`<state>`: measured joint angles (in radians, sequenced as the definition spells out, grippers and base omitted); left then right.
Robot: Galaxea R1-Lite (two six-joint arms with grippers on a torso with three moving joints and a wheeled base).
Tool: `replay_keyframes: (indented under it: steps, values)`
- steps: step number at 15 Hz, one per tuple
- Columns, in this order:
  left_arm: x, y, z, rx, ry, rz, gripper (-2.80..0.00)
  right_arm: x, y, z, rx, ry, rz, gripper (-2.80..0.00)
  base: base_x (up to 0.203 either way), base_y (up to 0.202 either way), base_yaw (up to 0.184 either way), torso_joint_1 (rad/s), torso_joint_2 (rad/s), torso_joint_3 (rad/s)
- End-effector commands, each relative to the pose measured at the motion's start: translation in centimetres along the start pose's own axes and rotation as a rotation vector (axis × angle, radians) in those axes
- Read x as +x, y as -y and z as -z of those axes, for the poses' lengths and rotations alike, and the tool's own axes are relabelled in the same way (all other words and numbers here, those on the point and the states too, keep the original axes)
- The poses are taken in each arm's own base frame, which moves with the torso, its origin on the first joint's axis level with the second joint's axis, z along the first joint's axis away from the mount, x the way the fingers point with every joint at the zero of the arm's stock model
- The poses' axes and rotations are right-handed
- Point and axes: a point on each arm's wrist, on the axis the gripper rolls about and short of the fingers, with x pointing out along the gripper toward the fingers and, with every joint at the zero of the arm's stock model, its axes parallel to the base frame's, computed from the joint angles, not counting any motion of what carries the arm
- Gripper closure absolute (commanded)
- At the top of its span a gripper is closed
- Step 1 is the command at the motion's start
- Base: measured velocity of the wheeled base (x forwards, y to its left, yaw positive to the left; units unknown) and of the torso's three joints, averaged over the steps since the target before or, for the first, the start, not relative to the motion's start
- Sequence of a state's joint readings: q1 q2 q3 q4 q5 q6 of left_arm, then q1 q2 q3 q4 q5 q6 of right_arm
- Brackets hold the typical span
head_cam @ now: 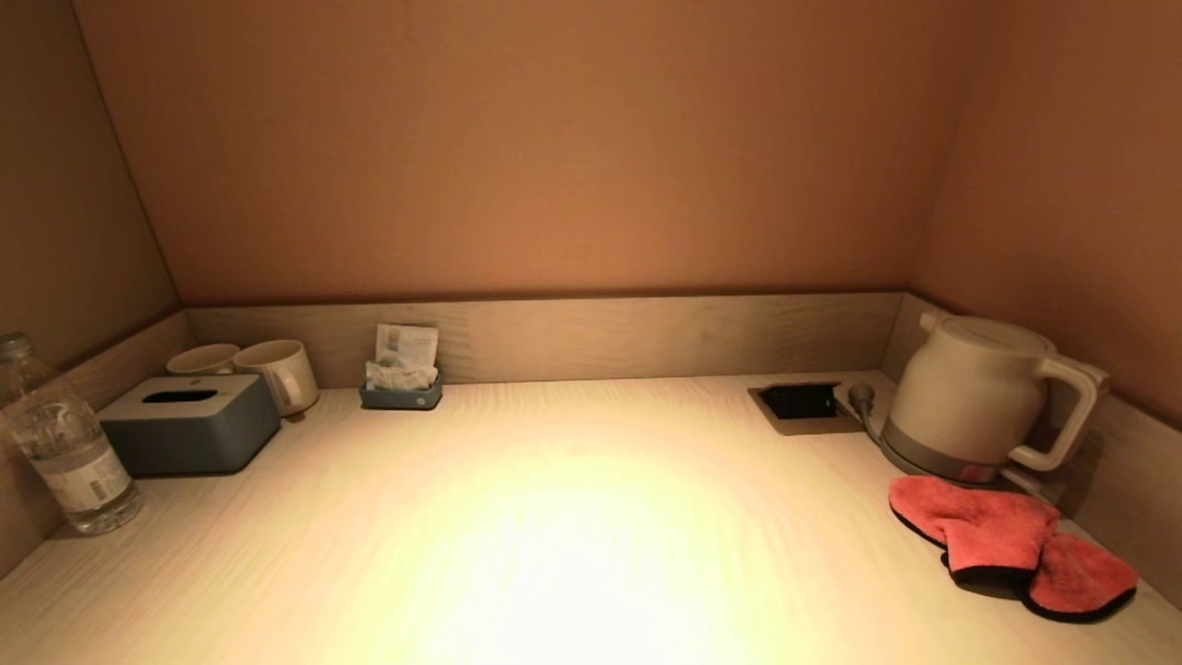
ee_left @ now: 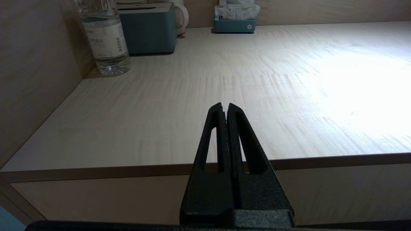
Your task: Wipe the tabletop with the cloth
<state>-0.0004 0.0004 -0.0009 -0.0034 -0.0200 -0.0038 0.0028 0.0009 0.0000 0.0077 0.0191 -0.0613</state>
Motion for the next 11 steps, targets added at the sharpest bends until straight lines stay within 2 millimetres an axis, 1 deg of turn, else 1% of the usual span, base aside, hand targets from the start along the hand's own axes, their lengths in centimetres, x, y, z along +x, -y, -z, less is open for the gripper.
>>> replay_keyframes:
  steps: [1,11]
  values:
    - [0.01,0.00,-0.01,-0.001,-0.001,0.000,0.00,0.01,0.00,0.00,-0.002,-0.001,-0.001,0.00,0.000,0.000,0.000,0.000,0.00,0.000]
    - [0.01,0.00,0.02,-0.001,-0.002,0.001,0.00,-0.01,0.00,-0.01,-0.002,0.002,-0.001,0.00,0.000,0.000,0.000,0.000,0.00,0.000]
